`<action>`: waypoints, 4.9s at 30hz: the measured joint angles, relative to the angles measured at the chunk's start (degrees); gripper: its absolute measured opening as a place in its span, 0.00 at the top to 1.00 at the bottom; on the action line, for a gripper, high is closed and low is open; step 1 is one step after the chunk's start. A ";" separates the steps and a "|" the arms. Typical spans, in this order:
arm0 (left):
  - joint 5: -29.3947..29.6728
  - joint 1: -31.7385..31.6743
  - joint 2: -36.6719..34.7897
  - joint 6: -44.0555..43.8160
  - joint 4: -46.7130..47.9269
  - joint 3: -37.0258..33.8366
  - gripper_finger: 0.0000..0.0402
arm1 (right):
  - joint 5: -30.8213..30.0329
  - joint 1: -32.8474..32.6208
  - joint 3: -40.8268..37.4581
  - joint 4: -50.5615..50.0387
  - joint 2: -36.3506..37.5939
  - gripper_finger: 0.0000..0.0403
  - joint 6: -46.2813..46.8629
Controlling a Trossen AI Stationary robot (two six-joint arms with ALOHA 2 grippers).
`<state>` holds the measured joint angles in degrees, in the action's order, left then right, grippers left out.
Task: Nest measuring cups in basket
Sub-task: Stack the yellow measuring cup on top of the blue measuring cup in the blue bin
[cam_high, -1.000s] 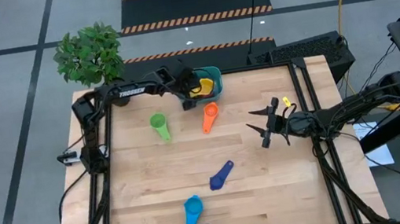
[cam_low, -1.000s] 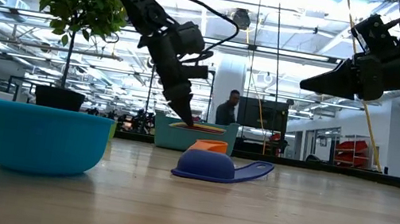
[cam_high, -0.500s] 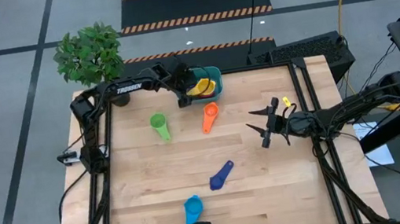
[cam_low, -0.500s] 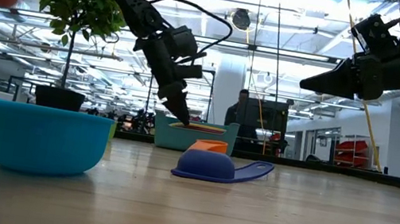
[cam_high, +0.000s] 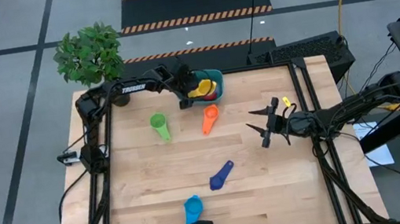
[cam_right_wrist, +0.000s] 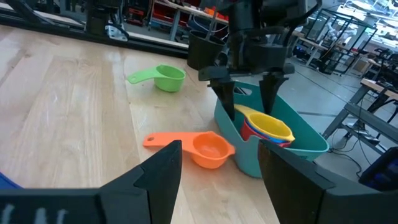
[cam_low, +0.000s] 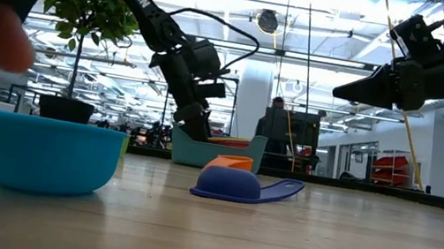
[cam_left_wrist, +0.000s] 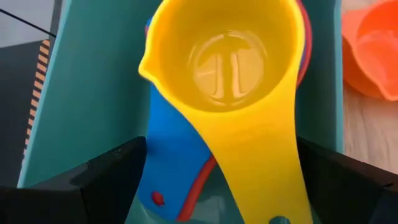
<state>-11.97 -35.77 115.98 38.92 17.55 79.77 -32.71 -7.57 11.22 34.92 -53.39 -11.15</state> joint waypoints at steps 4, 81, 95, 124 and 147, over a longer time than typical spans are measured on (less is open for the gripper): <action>0.11 0.00 0.00 -0.96 -0.24 0.00 0.02 | 0.01 0.00 0.00 0.00 0.00 0.50 -0.03; 20.90 9.99 -12.20 -13.76 1.81 -7.63 0.46 | 43.32 46.73 67.80 -51.57 -54.67 0.98 -6.44; 17.30 8.39 -10.47 -6.40 -8.62 -11.87 0.46 | 43.50 47.95 67.82 -49.29 -56.11 1.00 -6.16; 18.00 3.55 -7.30 1.58 -15.72 -12.57 0.46 | 43.60 44.96 67.80 -46.79 -60.35 1.00 -12.64; 22.47 3.63 -7.19 7.79 -18.69 -12.49 0.46 | 46.88 44.57 67.78 -46.24 -60.35 1.00 -15.86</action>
<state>10.50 -32.14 108.80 46.71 -1.14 67.28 14.17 36.99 79.00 -11.32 -113.73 -27.01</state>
